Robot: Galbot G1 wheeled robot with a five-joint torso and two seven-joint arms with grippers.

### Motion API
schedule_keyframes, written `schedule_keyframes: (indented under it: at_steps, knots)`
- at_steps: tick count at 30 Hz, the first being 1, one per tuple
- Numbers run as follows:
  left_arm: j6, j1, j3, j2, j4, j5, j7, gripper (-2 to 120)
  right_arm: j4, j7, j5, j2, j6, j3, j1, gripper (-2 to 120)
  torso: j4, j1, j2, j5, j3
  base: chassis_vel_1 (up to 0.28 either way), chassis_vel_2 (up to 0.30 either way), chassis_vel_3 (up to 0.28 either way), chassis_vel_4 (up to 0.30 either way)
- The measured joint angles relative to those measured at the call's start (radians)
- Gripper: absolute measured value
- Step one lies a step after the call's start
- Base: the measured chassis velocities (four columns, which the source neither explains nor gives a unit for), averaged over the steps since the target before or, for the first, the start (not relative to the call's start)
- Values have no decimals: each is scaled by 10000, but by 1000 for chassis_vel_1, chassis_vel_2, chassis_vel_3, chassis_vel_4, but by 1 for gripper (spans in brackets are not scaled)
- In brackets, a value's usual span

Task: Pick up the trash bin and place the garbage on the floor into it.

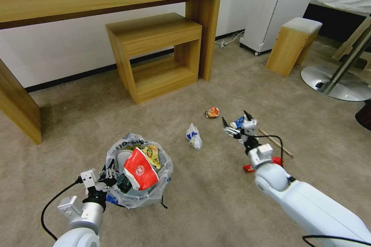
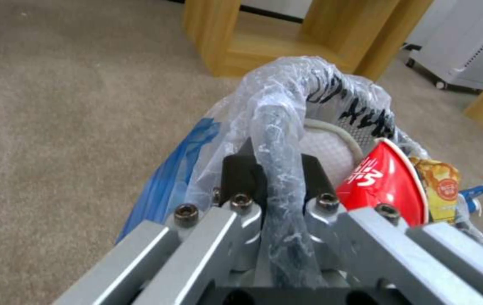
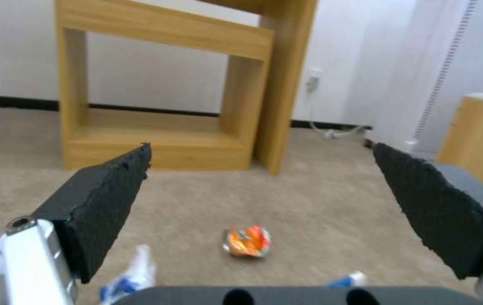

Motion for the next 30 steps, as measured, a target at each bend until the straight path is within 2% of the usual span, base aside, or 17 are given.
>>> schedule_keyframes:
  at_steps: [1, 4, 12, 19, 30]
  knots:
    - [0, 0, 0, 0, 0, 0, 0, 3, 0, 0, 0, 0, 0, 0, 0, 100, 0, 0, 0, 0, 0, 0, 0, 0, 0]
    - [-2, -43, 133, -41, 65, 78, 26, 3, 151, -150, -163, -182, 97, 890, -784, 100, -1, 0, 0, -1, 0, 0, 0, 0, 0]
    - [-28, 29, 134, -29, 28, 130, 41, 3, 132, -530, -356, -198, 301, 1807, -1577, 100, 0, 0, 0, -3, 0, 0, 0, 0, 0]
    - [-54, 99, 93, -29, -50, 134, 55, 3, 78, -608, -393, -71, 325, 1824, -1619, 100, 0, -1, 0, -4, -1, -9, 8, 7, -9]
    - [-73, 32, 79, -46, -44, 119, 57, 3, -47, -612, -403, 39, 367, 1583, -1422, 100, 0, 0, 0, -4, 2, -110, 98, 113, -100]
